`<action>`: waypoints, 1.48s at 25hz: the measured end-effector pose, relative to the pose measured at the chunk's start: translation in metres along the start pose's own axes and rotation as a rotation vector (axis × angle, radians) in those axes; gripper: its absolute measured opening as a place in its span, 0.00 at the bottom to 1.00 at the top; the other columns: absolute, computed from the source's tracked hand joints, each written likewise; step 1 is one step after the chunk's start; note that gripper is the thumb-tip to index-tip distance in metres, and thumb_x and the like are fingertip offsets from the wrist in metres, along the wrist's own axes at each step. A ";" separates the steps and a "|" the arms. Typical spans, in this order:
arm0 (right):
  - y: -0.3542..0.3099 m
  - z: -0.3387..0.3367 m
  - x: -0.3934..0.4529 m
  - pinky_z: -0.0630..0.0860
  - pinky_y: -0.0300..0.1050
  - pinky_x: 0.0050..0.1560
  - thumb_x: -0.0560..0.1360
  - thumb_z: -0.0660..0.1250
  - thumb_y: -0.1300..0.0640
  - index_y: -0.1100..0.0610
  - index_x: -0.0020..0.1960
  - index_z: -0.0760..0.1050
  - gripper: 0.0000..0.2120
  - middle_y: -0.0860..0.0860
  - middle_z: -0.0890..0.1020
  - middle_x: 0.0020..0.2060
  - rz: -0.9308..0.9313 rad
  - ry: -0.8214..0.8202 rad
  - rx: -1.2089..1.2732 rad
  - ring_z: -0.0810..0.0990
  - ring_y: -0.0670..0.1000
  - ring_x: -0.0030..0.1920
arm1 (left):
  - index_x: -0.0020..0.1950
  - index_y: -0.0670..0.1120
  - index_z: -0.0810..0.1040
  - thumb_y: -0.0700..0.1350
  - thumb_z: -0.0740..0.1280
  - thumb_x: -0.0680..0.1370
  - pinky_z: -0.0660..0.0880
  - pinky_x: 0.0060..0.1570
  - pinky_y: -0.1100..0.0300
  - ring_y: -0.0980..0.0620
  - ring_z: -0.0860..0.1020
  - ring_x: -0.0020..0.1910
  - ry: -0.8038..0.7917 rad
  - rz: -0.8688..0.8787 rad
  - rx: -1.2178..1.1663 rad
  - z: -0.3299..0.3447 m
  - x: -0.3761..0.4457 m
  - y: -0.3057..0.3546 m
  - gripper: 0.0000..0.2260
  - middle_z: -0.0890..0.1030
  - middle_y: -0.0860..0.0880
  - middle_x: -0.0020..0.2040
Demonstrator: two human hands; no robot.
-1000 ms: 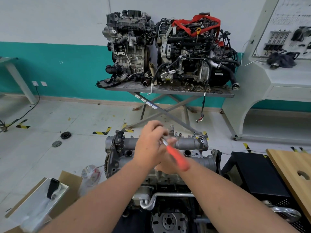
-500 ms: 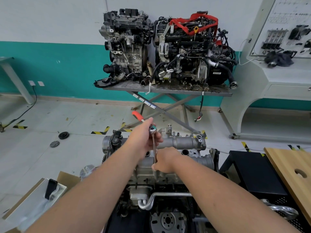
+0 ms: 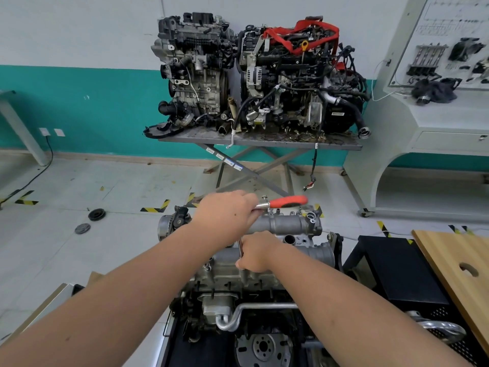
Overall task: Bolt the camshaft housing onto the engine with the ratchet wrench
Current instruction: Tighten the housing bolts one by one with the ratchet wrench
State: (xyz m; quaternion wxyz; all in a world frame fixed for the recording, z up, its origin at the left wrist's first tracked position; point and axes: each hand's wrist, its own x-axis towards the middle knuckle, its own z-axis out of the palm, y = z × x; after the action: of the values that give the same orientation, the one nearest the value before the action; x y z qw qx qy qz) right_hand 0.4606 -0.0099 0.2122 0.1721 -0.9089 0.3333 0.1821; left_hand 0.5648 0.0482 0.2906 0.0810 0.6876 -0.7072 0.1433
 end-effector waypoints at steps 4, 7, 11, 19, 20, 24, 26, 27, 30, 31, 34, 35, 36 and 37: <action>0.000 0.000 0.000 0.79 0.48 0.46 0.75 0.63 0.51 0.53 0.41 0.82 0.11 0.47 0.85 0.34 0.032 -0.004 -0.002 0.83 0.49 0.40 | 0.34 0.45 0.74 0.53 0.63 0.78 0.65 0.33 0.56 0.46 0.73 0.33 0.410 0.144 -0.220 0.025 -0.014 -0.004 0.17 0.74 0.49 0.36; -0.002 0.003 -0.004 0.79 0.48 0.44 0.77 0.64 0.51 0.53 0.43 0.83 0.11 0.49 0.85 0.37 0.023 0.043 0.015 0.83 0.52 0.42 | 0.31 0.42 0.76 0.57 0.65 0.78 0.69 0.36 0.53 0.45 0.73 0.37 0.598 0.090 -0.301 0.041 -0.018 0.004 0.22 0.77 0.46 0.39; 0.002 0.009 -0.005 0.79 0.43 0.52 0.80 0.62 0.55 0.46 0.43 0.86 0.15 0.44 0.86 0.39 -0.030 0.161 0.306 0.82 0.48 0.47 | 0.40 0.45 0.76 0.58 0.64 0.76 0.71 0.45 0.59 0.52 0.73 0.45 0.532 -0.216 -0.891 0.044 -0.024 0.024 0.17 0.74 0.50 0.47; 0.001 -0.002 0.002 0.76 0.45 0.47 0.79 0.59 0.48 0.49 0.46 0.85 0.16 0.46 0.86 0.40 -0.026 -0.034 -0.095 0.81 0.44 0.41 | 0.48 0.47 0.78 0.56 0.57 0.84 0.71 0.32 0.62 0.54 0.75 0.28 0.274 -0.896 -2.014 0.028 -0.008 0.028 0.16 0.81 0.47 0.34; 0.003 -0.001 0.004 0.76 0.44 0.46 0.78 0.60 0.47 0.49 0.45 0.85 0.16 0.45 0.86 0.38 -0.014 -0.037 -0.074 0.82 0.44 0.41 | 0.49 0.46 0.77 0.57 0.59 0.83 0.71 0.30 0.62 0.53 0.73 0.26 0.189 -0.947 -2.086 0.026 -0.007 0.022 0.16 0.79 0.47 0.32; 0.005 0.002 0.008 0.70 0.45 0.38 0.76 0.63 0.46 0.52 0.48 0.81 0.13 0.46 0.84 0.36 0.008 0.004 -0.080 0.79 0.48 0.38 | 0.51 0.46 0.73 0.54 0.64 0.81 0.74 0.33 0.58 0.50 0.75 0.25 -0.180 -0.965 -1.889 0.014 0.001 -0.002 0.12 0.77 0.47 0.28; 0.008 0.003 0.009 0.74 0.44 0.43 0.75 0.64 0.46 0.51 0.45 0.83 0.12 0.44 0.85 0.33 0.003 -0.012 -0.010 0.82 0.45 0.39 | 0.49 0.45 0.73 0.49 0.63 0.81 0.76 0.36 0.58 0.49 0.80 0.30 -0.317 -0.787 -1.535 0.003 0.007 -0.010 0.08 0.80 0.47 0.30; 0.009 0.003 0.009 0.75 0.44 0.44 0.74 0.64 0.47 0.52 0.43 0.83 0.12 0.44 0.85 0.32 0.002 -0.018 0.020 0.82 0.44 0.39 | 0.47 0.45 0.73 0.48 0.63 0.81 0.75 0.37 0.59 0.49 0.80 0.32 -0.358 -0.678 -1.330 -0.002 0.011 -0.013 0.07 0.82 0.48 0.32; 0.009 0.004 0.008 0.69 0.41 0.37 0.74 0.66 0.46 0.51 0.46 0.82 0.11 0.45 0.85 0.34 -0.006 0.011 -0.001 0.80 0.45 0.38 | 0.45 0.45 0.75 0.47 0.62 0.79 0.73 0.37 0.56 0.51 0.77 0.33 -0.373 -0.385 -0.678 -0.013 0.023 -0.016 0.07 0.84 0.50 0.36; 0.008 0.004 0.008 0.68 0.41 0.36 0.74 0.66 0.46 0.52 0.47 0.82 0.11 0.46 0.85 0.35 -0.013 0.020 -0.005 0.81 0.46 0.39 | 0.46 0.46 0.74 0.49 0.62 0.80 0.72 0.35 0.56 0.51 0.76 0.33 -0.346 -0.297 -0.449 -0.013 0.023 -0.015 0.08 0.81 0.50 0.37; 0.008 0.003 0.007 0.76 0.42 0.43 0.75 0.65 0.48 0.54 0.46 0.82 0.11 0.46 0.85 0.32 -0.006 0.003 0.036 0.84 0.45 0.41 | 0.43 0.50 0.67 0.56 0.60 0.81 0.67 0.38 0.57 0.50 0.73 0.36 -0.055 -0.018 -0.020 0.004 0.007 -0.008 0.12 0.70 0.54 0.37; 0.007 0.002 0.006 0.78 0.43 0.47 0.75 0.65 0.49 0.54 0.43 0.84 0.12 0.46 0.85 0.32 -0.007 -0.012 0.042 0.84 0.45 0.40 | 0.41 0.49 0.69 0.56 0.61 0.80 0.67 0.39 0.56 0.49 0.73 0.37 0.095 0.043 -0.067 0.012 -0.002 -0.005 0.13 0.71 0.53 0.38; 0.007 0.001 0.005 0.80 0.45 0.48 0.75 0.65 0.49 0.53 0.41 0.85 0.13 0.46 0.85 0.32 -0.005 -0.022 0.056 0.85 0.45 0.39 | 0.38 0.46 0.72 0.55 0.62 0.79 0.68 0.39 0.55 0.48 0.73 0.38 0.253 0.069 -0.162 0.019 -0.010 -0.004 0.15 0.73 0.51 0.39; 0.006 0.000 0.005 0.81 0.46 0.47 0.76 0.65 0.50 0.53 0.40 0.86 0.13 0.47 0.85 0.32 -0.006 -0.016 0.082 0.85 0.46 0.39 | 0.35 0.43 0.74 0.54 0.63 0.78 0.69 0.39 0.54 0.47 0.73 0.38 0.415 0.067 -0.257 0.028 -0.015 -0.004 0.17 0.76 0.48 0.40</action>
State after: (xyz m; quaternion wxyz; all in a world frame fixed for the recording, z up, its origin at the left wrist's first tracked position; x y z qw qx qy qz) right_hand 0.4601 -0.0168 0.2085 0.2123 -0.9006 0.3363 0.1753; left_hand 0.5717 0.0539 0.2594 0.3065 0.6036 -0.7103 0.1929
